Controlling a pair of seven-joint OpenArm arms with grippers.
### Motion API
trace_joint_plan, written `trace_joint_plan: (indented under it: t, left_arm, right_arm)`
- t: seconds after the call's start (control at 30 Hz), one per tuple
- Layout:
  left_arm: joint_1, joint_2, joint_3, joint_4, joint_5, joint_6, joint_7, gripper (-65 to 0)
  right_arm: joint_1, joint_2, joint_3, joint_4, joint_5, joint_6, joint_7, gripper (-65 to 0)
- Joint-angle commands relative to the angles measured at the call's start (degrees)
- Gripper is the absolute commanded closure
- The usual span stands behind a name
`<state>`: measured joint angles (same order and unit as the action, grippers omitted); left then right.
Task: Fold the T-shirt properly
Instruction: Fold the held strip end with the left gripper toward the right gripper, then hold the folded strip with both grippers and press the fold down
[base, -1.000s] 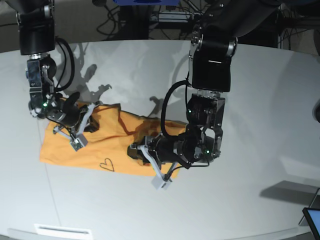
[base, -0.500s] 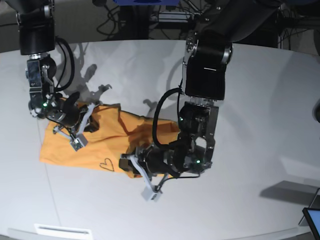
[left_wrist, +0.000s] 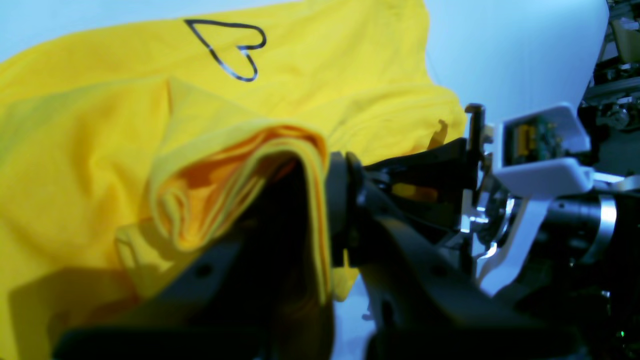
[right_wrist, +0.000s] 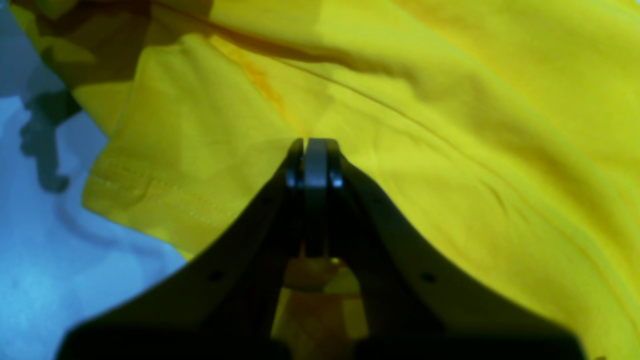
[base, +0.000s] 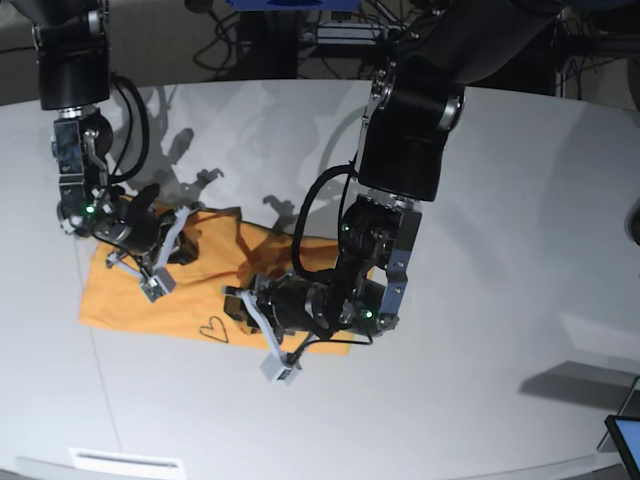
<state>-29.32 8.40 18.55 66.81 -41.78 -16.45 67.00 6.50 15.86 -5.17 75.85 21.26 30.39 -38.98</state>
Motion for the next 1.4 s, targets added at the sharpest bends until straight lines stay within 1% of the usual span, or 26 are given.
trace_joint_plan:
  t: [0.0, 0.07, 0.13, 0.2, 0.27, 0.4, 0.53, 0.6, 0.67, 0.73, 0.87, 0.93, 1.1, 1.27, 1.37]
  left_arm:
    - [-1.93, 0.60, -0.22, 1.02, -0.99, -0.12, -1.20, -0.3]
    - [-1.93, 0.60, 0.14, 0.93, -0.99, -0.12, -2.26, -0.7]
    - [-1.93, 0.60, 0.22, 0.84, -0.99, -0.12, -3.40, -3.7]
    - [-1.93, 0.60, 0.31, 0.84, -0.99, -0.12, -3.49, -10.4]
    - [-1.84, 0.60, 0.22, 0.84, -0.99, -0.12, -3.57, -19.7]
    - [-1.84, 0.60, 0.22, 1.37, -1.25, -0.12, -3.57, -34.1]
    - [-2.02, 0.60, -0.30, 1.46, -1.34, -0.21, -3.66, -50.4]
    - [-2.55, 0.60, -0.30, 2.25, -1.34, -0.21, -3.66, -53.9]
    - [-2.63, 0.60, -0.30, 4.18, -1.34, -0.21, -3.66, -53.9]
    - [-2.72, 0.60, -0.39, 6.91, -1.34, -0.21, -3.66, -53.9]
    - [-2.72, -1.15, -0.39, 13.33, -1.34, -0.21, -3.22, -53.9]
    - [-2.55, -2.56, -0.39, 15.00, -1.34, -0.21, -3.05, -53.7]
    - [-0.79, -5.02, -0.39, 16.23, -1.34, -0.21, -1.73, -53.6]
    - [2.55, -8.80, -0.39, 20.97, -1.34, -0.21, -1.64, -53.6]
    - [3.52, -10.47, -0.39, 21.24, -1.08, -0.21, -1.90, -53.6]
  right_arm:
    - [-0.39, 0.54, -0.24, -0.21, -2.22, 0.07, -4.67, -0.3]
    - [-0.39, 0.54, -0.24, -0.21, -2.22, 0.07, -4.67, -0.3]
    - [-0.39, 0.54, -0.24, -0.21, -2.22, 0.07, -4.67, -0.3]
    - [-0.39, 0.54, -0.24, -0.21, -2.22, 0.07, -4.67, -0.3]
    - [-0.39, 0.54, -0.24, -0.21, -2.22, 0.07, -4.67, -0.3]
    - [-0.39, 0.54, -0.24, -0.21, -2.22, 0.07, -4.67, -0.3]
    - [-0.39, 0.54, -0.24, -0.21, -2.22, 0.07, -4.67, -0.3]
    - [-0.39, 0.54, -0.24, -0.38, -2.22, 0.07, -4.67, -0.3]
    - [-0.39, 0.71, -0.24, -0.56, -2.22, 0.07, -4.58, -0.3]
    - [-0.39, 1.77, -0.24, -0.56, -2.22, 0.07, -4.49, -0.3]
    - [-0.30, 2.38, -0.06, -0.38, -2.22, 0.07, -4.58, -0.3]
    - [-0.30, 3.53, -0.15, -0.29, -2.22, -0.11, -4.67, -0.3]
    - [-0.30, 3.97, -0.15, -0.21, -2.22, -0.19, -4.58, -0.3]
    - [0.05, 4.05, -0.15, 0.41, -2.22, -0.37, -4.49, -0.3]
    - [-0.04, 3.79, -0.15, 2.43, -2.22, -0.37, -4.67, -0.3]
